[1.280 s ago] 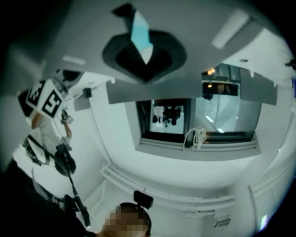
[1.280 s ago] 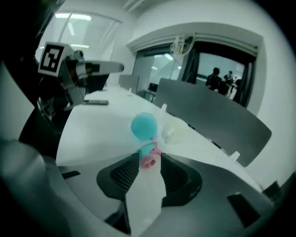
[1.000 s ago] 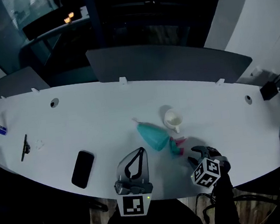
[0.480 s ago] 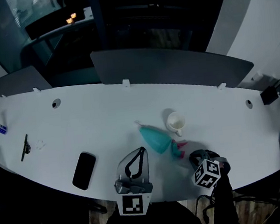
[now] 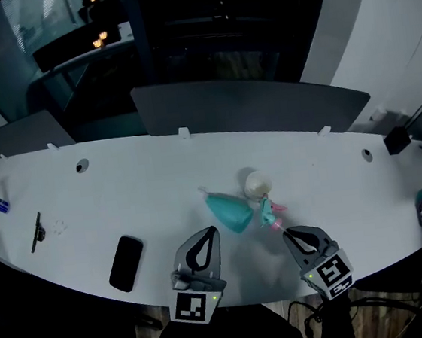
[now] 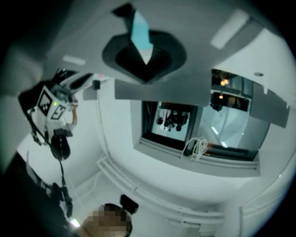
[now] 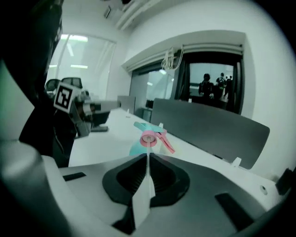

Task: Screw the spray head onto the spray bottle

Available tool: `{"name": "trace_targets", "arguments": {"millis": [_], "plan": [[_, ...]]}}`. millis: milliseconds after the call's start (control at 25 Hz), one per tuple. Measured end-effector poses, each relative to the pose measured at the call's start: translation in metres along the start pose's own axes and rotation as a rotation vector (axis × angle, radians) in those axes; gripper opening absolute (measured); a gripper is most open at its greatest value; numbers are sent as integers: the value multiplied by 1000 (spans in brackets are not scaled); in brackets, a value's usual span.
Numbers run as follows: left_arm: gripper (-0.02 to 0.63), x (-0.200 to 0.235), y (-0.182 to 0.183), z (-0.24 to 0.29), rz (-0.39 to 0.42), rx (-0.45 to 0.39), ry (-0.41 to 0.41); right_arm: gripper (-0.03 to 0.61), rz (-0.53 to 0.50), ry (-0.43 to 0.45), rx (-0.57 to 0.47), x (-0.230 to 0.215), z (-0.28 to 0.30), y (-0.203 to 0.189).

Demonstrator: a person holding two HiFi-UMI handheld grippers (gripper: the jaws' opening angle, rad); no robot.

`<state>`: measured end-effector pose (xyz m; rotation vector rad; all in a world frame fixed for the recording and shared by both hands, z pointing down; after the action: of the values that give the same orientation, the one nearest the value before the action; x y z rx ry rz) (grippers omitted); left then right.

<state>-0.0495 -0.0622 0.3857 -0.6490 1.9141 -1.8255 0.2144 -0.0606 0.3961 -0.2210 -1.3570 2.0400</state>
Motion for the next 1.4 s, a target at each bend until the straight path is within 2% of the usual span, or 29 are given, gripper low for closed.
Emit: {"name": "trace_targets", "arguments": {"millis": [160, 240, 280, 320, 360, 440, 480, 640, 760, 920, 1120, 1200, 1280, 1400], "plan": [[5, -9, 3, 7, -124, 38, -149, 23, 113, -62, -316, 10, -12, 27], [6, -19, 11, 11, -176, 50, -235, 23, 98, -74, -385, 23, -10, 36], [57, -23, 14, 12, -220, 52, -277, 23, 82, -74, -393, 31, -7, 39], [199, -25, 15, 13, -272, 54, -316, 23, 73, -68, -398, 39, -3, 41], [255, -27, 15, 14, -318, 56, -348, 23, 73, -58, -406, 46, 0, 43], [316, -26, 13, 13, -380, 57, -378, 23, 77, -34, -420, 57, 4, 46], [324, -25, 14, 12, -408, 49, -376, 23, 71, -22, -422, 62, 6, 48], [324, -15, 20, 7, -558, -15, -338, 23, 40, 17, -416, 76, 9, 51], [324, -9, 21, 3, -600, -23, -319, 24, 19, 33, -413, 82, 10, 52], [319, -6, 17, -1, -647, -18, -356, 23, 15, 42, -408, 88, 10, 52], [188, -3, 16, -5, -702, -26, -358, 23, 1, 48, -411, 92, 11, 53], [141, -1, 16, -6, -713, -30, -372, 23, 0, 50, -413, 94, 10, 53], [138, 0, 17, -8, -702, -26, -381, 23, -2, 53, -410, 94, 10, 53], [137, 0, 19, -10, -611, 1, -363, 25, 22, 73, -393, 95, 13, 52]]}}
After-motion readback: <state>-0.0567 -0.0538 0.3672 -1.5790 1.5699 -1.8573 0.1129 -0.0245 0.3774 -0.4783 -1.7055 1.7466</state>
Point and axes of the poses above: the fingertips, and each gripper's own axes: z forward along the fingers, x to its left, y out of its top, the point moved 10 cm from there along -z, backward along the fingers, and after that the axes turned 6 degrees about -y, right-handed, at the moved point
